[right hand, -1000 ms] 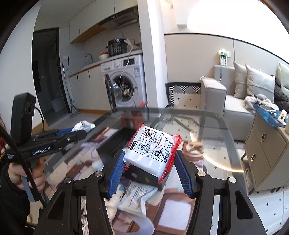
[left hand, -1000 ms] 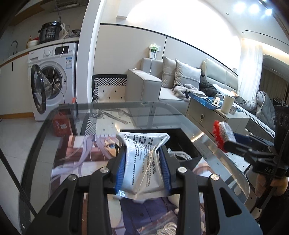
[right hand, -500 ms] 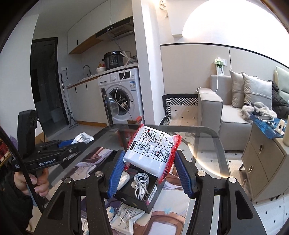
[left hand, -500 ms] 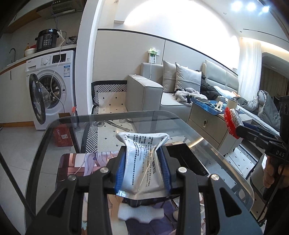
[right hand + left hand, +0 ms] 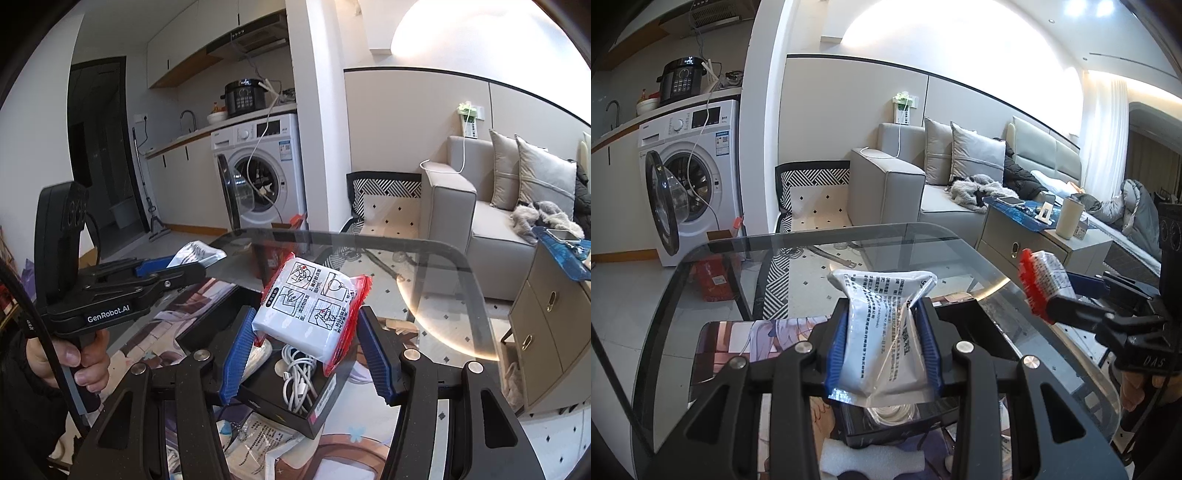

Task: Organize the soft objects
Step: 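Carry the pouch with the left gripper while the right gripper carries the packet over the box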

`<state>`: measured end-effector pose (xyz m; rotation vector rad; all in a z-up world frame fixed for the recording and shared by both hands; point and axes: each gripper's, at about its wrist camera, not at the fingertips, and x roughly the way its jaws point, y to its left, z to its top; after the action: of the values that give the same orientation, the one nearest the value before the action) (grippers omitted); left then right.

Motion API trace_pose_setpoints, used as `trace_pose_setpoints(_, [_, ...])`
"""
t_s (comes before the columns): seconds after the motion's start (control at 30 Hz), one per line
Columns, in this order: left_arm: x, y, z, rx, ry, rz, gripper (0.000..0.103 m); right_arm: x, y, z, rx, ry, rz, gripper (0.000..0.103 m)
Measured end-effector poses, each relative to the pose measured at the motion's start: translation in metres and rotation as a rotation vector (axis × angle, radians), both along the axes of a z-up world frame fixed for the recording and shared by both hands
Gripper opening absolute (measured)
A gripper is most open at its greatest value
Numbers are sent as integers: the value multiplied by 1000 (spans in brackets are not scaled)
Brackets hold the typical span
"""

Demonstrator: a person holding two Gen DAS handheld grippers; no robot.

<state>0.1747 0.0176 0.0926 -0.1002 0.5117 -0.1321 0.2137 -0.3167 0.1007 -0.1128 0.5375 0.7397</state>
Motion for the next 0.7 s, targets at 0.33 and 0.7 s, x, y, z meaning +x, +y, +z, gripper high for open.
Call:
trace_pose_setpoints(0.33, [20, -3, -16, 12, 45, -1, 35, 19, 30, -26, -55, 34, 25, 57])
trace_pose_setpoints(0.7, [31, -3, -33, 17, 83, -5, 35, 41, 48, -47, -102, 60, 26, 57])
